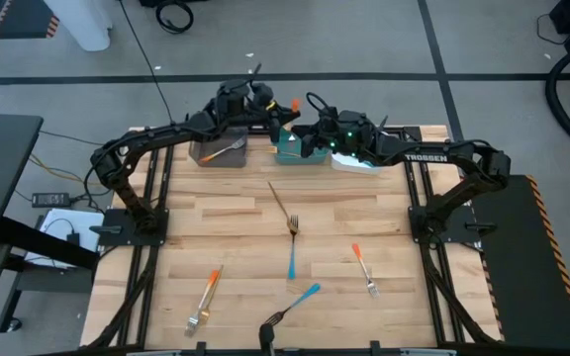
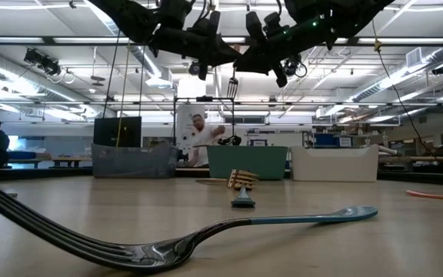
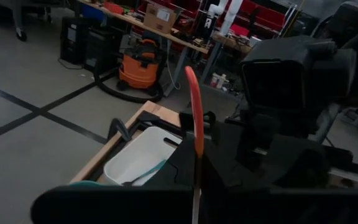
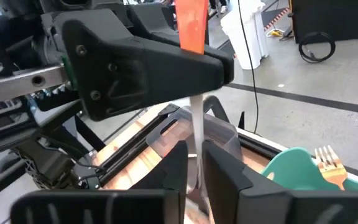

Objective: Sort silverware by color (type)
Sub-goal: Put the right orange fork into the black transparent bin

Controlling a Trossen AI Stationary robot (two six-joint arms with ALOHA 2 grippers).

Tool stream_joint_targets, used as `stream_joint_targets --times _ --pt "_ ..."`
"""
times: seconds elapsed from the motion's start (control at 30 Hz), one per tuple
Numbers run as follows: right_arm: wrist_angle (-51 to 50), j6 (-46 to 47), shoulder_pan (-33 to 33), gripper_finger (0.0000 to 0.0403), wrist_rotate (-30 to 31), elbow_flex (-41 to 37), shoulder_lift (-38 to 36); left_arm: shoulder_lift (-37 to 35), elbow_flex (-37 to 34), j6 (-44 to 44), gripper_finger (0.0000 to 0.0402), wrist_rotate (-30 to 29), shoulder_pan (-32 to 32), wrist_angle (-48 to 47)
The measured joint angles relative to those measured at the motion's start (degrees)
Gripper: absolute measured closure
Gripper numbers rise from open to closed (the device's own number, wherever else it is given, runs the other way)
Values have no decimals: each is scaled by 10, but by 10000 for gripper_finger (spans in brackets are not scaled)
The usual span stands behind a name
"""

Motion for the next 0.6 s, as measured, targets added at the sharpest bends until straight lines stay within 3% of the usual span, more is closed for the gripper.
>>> stream_joint_targets --times 0.27,0.5,0.6 --pt "9 0 -16 312 23 0 -4 -7 0 17 389 3 36 -34" --pt "-21 -32 -41 311 25 0 -28 -71 0 192 389 0 103 -311" --pt "-28 -35 -50 311 25 0 -31 -82 0 283 389 -49 131 -440"
